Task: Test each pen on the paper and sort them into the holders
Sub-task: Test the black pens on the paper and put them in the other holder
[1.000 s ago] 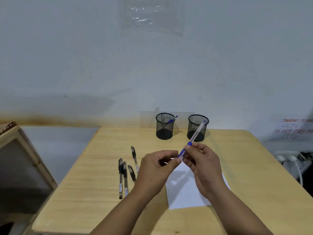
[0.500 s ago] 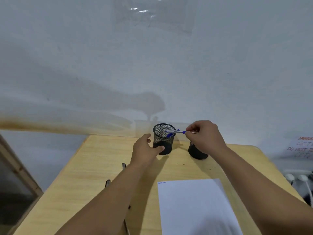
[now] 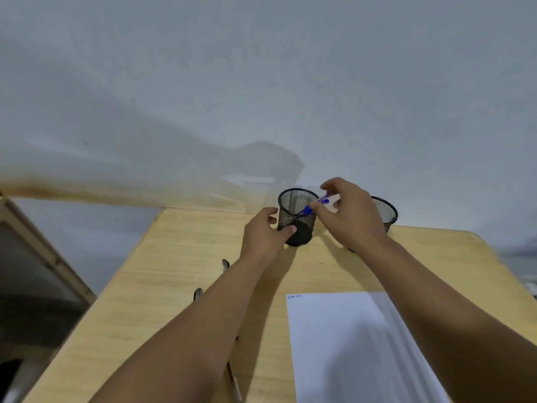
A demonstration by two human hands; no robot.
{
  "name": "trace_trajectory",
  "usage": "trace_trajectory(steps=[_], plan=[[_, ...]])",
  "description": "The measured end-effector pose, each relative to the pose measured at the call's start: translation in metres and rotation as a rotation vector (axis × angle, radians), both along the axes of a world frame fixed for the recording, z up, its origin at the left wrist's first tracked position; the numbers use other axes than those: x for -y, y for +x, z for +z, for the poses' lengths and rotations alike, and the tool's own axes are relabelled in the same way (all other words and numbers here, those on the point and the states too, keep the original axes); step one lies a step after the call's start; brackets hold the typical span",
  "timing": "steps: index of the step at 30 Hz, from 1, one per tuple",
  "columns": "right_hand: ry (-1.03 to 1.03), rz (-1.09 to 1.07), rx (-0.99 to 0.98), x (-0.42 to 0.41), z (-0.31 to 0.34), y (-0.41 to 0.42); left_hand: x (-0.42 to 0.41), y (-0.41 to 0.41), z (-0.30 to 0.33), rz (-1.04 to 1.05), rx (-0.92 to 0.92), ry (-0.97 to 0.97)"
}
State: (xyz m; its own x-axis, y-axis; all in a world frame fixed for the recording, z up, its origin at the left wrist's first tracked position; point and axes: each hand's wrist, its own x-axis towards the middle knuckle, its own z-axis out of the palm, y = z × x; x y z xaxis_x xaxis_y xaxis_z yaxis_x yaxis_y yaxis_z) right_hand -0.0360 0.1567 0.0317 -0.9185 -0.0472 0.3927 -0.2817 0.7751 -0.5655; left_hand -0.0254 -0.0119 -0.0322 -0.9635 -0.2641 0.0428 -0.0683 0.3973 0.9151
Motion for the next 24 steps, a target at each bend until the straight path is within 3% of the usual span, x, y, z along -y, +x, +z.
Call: trace_trajectory(steps=[4, 15, 20, 24], plan=[[-0.11, -0.022, -0.071, 0.0, -0.01, 0.029, 0.027, 0.017, 0.004, -0.087, 0.006, -0.067], [-0.06, 0.245, 0.472, 0.086, -0.065, 0.105, 0.114, 0.06, 0.006, -0.238, 0.099, -0.604], [0.067, 0.243, 0.461, 0.116, -0.072, 0.121, 0.122, 0.068, -0.004, -0.398, 0.122, -0.819], [0.099, 0.215, 0.458, 0.121, -0.071, 0.126, 0.121, 0.075, -0.011, -0.389, 0.062, -0.852]])
